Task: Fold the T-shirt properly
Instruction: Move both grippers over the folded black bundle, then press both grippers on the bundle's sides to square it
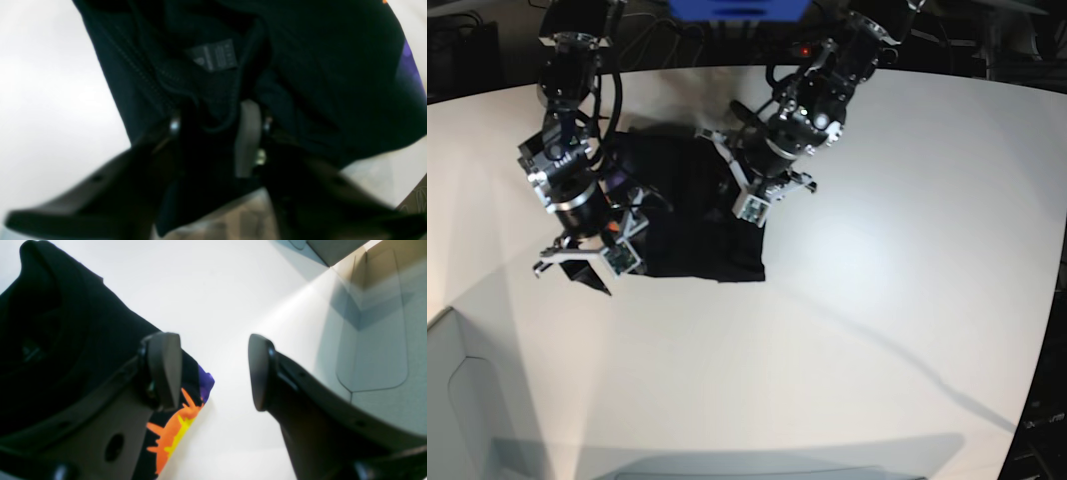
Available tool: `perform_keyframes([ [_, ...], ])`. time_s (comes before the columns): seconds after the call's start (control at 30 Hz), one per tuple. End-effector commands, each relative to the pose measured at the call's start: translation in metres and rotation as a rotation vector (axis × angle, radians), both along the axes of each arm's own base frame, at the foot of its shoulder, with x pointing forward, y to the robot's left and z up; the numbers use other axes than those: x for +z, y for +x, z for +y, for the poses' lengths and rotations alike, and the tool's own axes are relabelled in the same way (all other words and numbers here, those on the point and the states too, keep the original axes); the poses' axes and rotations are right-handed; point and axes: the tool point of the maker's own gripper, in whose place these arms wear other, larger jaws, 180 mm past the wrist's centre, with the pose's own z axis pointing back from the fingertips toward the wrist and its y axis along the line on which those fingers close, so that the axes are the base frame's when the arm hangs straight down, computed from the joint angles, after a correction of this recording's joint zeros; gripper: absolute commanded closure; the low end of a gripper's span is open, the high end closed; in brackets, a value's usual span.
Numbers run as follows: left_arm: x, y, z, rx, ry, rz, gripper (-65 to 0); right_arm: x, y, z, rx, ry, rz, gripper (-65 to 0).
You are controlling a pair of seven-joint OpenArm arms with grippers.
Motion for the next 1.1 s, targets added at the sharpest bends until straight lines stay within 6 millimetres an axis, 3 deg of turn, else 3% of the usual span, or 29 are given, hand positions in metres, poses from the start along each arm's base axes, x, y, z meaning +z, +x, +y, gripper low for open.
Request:
perform_keyframes([
  [0.0, 0.014, 0.008, -0.005, -0.001, -0.028, -0.044, -14.3, 0.012, 0.005, 0.002, 0.011, 0.014, -0.045, -32.8],
  [0.1, 0.020, 0.007, -0.005, 0.005, -0.041, -0.057, -1.0, 0.012, 0.005, 0.002, 0.011, 0.014, -0.045, -32.8],
  [0.13, 0.024, 0.007, -0.005, 0.005, -0.046, -0.066, 0.0, 0.012, 0.005, 0.002, 0.011, 0.014, -0.045, -32.8],
  [0.33, 0.031, -0.011, -0.003, 0.007, -0.062, -0.065, 0.0, 0.012, 0.005, 0.002, 0.011, 0.016, -0.043, -32.8],
  [0.63, 0.009, -0.019, 0.051, 0.159, -0.014, 0.002, 0.0, 0.011, 0.004, 0.003, 0.013, 0.018, -0.040, -32.8],
  [0.83, 0.004, -0.025, 0.057, 0.176, -0.005, 0.024, -0.2, 0.007, 0.000, 0.007, 0.020, 0.025, -0.028, -32.8],
  [0.93, 0.002, -0.028, 0.056, 0.173, -0.005, 0.037, -7.8, 0.000, -0.005, 0.017, 0.048, 0.029, -0.007, -32.8],
  [1.07, -0.003, -0.040, 0.053, 0.173, -0.047, 0.085, -28.4, -0.005, -0.010, 0.024, 0.066, 0.033, 0.010, -32.8],
])
